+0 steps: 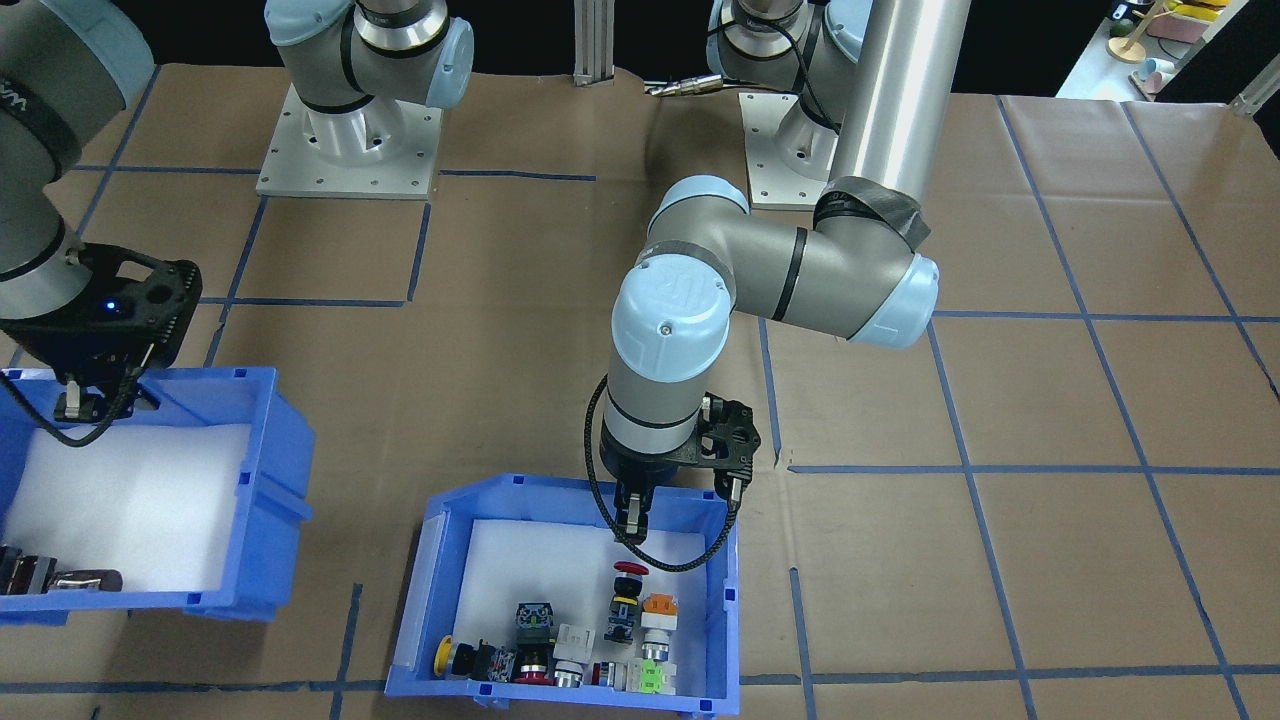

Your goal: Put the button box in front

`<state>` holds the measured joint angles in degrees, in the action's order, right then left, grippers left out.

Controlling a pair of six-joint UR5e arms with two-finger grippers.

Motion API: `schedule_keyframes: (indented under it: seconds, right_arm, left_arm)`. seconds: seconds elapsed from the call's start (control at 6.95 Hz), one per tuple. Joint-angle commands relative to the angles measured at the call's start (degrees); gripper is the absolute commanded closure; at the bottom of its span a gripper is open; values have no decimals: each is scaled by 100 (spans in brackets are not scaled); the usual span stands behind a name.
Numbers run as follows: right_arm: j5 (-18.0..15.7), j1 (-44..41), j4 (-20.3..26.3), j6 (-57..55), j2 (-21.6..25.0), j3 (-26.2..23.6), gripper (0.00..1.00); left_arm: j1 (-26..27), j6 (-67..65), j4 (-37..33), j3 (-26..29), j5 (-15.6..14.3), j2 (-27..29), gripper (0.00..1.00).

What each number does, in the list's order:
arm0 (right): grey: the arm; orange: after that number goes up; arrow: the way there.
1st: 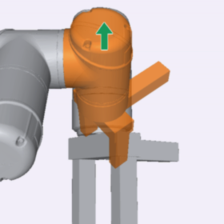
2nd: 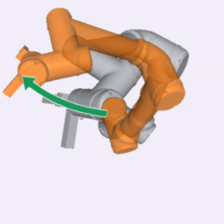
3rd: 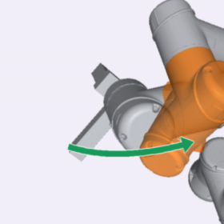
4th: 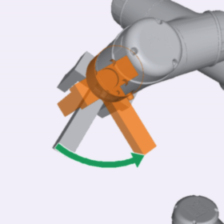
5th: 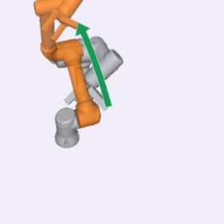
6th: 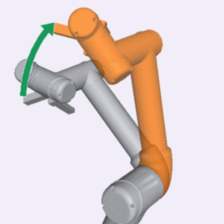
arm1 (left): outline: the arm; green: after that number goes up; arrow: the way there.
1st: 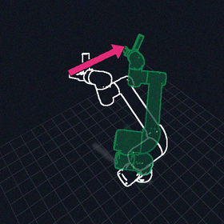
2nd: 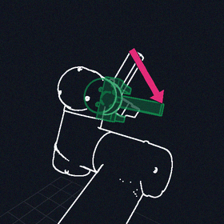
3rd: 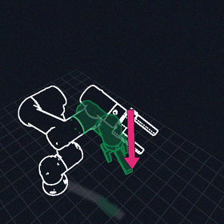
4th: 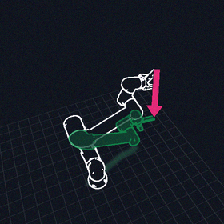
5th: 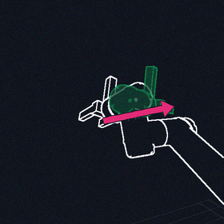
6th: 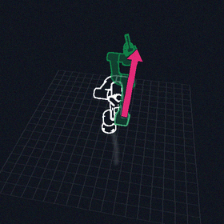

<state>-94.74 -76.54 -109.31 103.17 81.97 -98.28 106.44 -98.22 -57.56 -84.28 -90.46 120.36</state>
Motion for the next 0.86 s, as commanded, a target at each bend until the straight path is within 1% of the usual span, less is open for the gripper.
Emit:
schedule_keyframes:
  seconds: [0.0,0.29,0.43,0.58,0.72]
  right_arm:
    - [8,-18,-47,72,650,-881,91]
    - [-9,-19,-64,81,1196,-1560,91]
    - [-27,-27,-38,55,1407,-1789,91]
    - [-27,-36,-38,28,1496,-1878,91]
    - [-53,-36,-90,19,1810,-2297,91]
  left_arm:
    - [0,1078,-594,51,-244,-397,7]
    - [-271,2624,-1456,43,-200,-1012,5]
    - [-473,3485,-1956,43,-148,-1398,3]
    - [-641,4146,-2726,43,-138,-1793,2]
    - [-869,5014,-3308,-1,-164,-2223,2]
